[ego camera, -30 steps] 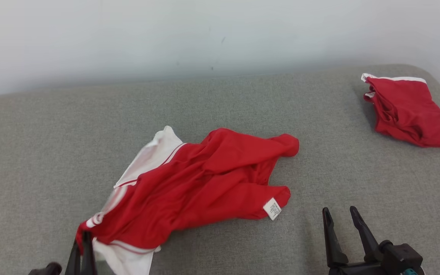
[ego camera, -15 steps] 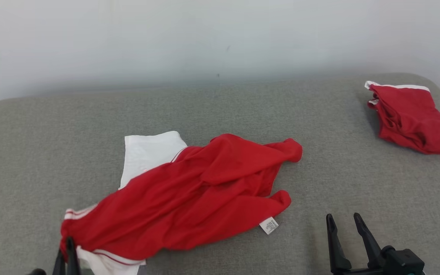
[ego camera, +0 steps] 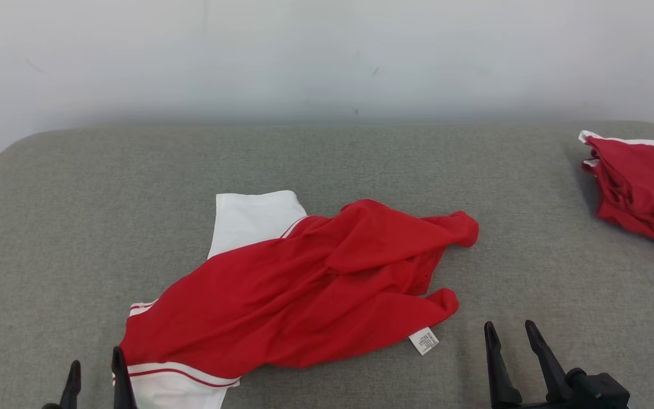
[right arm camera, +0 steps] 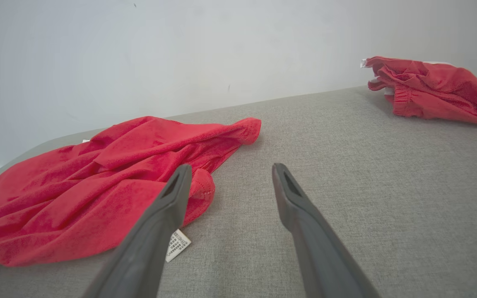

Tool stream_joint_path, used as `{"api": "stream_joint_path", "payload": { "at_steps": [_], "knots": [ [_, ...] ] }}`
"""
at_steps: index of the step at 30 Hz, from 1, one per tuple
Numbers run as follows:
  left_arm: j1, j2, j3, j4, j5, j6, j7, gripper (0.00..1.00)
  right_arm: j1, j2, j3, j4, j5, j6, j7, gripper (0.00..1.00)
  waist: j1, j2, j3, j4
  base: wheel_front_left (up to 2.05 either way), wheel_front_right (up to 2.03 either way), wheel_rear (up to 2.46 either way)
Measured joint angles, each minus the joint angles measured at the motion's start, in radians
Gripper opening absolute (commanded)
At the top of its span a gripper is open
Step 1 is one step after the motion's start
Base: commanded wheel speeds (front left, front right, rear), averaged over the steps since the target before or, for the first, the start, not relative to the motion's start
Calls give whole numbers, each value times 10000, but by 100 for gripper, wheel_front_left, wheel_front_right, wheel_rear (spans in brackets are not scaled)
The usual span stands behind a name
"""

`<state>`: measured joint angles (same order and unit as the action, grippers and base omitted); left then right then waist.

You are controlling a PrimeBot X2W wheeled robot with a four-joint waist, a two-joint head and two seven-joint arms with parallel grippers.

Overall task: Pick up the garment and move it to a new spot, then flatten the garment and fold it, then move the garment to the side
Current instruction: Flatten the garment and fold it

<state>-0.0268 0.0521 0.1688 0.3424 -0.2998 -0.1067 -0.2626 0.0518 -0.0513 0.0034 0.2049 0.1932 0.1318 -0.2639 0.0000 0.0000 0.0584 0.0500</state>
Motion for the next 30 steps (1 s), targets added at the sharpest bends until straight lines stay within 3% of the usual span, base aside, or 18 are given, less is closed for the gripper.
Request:
{"api": "stream_joint_path", "payload": {
  "at_steps": [5,15,24,26,27,30],
  "knots": [
    [336,-6,-272,-652,-188,15,0,100,-104,4,81,102,-10,0,0,100,0,0,27,235,0,0,0],
    [948,-19,-1091,-1645,-447,545,0,100,-1064,-40,272,1241,-359,0,0,100,0,0,51,481,0,0,0],
    [956,-17,-1643,-1728,-514,711,0,100,-2195,-454,610,3848,-339,0,6,100,1,1,2,1007,0,0,0],
    [960,-19,-1666,-1743,-529,717,0,100,-2422,-470,727,4153,-199,0,2,22,0,0,-29,1129,0,0,0],
    [983,-15,-1662,-1762,-545,734,0,100,-2486,-458,800,4253,-171,0,0,0,0,0,-50,1179,0,0,0],
    [1103,-15,-1672,-1778,-606,798,0,100,-2462,-385,963,4571,29,0,2,0,0,0,-146,1235,0,0,0]
  ]
}}
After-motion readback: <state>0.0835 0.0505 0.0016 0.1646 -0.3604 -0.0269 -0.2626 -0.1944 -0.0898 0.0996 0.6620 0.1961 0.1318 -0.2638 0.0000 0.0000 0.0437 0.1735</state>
